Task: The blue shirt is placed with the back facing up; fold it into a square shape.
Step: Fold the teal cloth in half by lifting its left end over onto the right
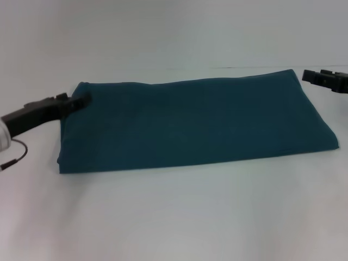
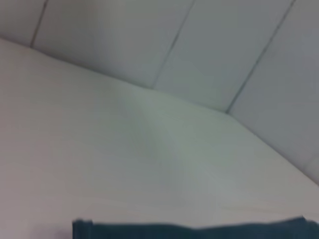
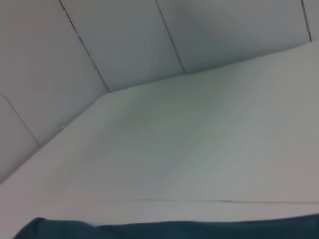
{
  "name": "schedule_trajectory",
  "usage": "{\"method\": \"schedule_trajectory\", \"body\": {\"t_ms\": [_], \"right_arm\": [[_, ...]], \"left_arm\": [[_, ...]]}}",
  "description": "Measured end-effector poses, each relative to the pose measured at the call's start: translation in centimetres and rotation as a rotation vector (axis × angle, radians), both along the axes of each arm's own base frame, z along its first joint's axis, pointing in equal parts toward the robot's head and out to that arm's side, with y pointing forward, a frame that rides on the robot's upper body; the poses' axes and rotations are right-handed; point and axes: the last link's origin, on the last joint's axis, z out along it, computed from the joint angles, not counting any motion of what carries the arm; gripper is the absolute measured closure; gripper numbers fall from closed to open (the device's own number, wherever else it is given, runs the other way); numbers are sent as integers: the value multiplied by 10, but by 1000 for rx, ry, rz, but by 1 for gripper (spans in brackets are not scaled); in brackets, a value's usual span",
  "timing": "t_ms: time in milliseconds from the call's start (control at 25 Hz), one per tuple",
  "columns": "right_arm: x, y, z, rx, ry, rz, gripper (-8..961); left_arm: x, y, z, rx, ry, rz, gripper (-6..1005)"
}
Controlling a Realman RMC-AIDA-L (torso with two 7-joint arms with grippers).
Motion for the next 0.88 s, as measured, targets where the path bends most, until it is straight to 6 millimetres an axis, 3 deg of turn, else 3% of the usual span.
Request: {"method": "schedule_trajectory", "body": {"t_ms": [520, 880], "right_arm": [[17, -30, 6, -108, 99, -82, 311], [18, -34, -6, -142, 92, -88, 311]], "left_arm": [[-39, -56, 9, -75, 36, 56, 220], [-46, -62, -4, -142, 77, 76, 220]]}}
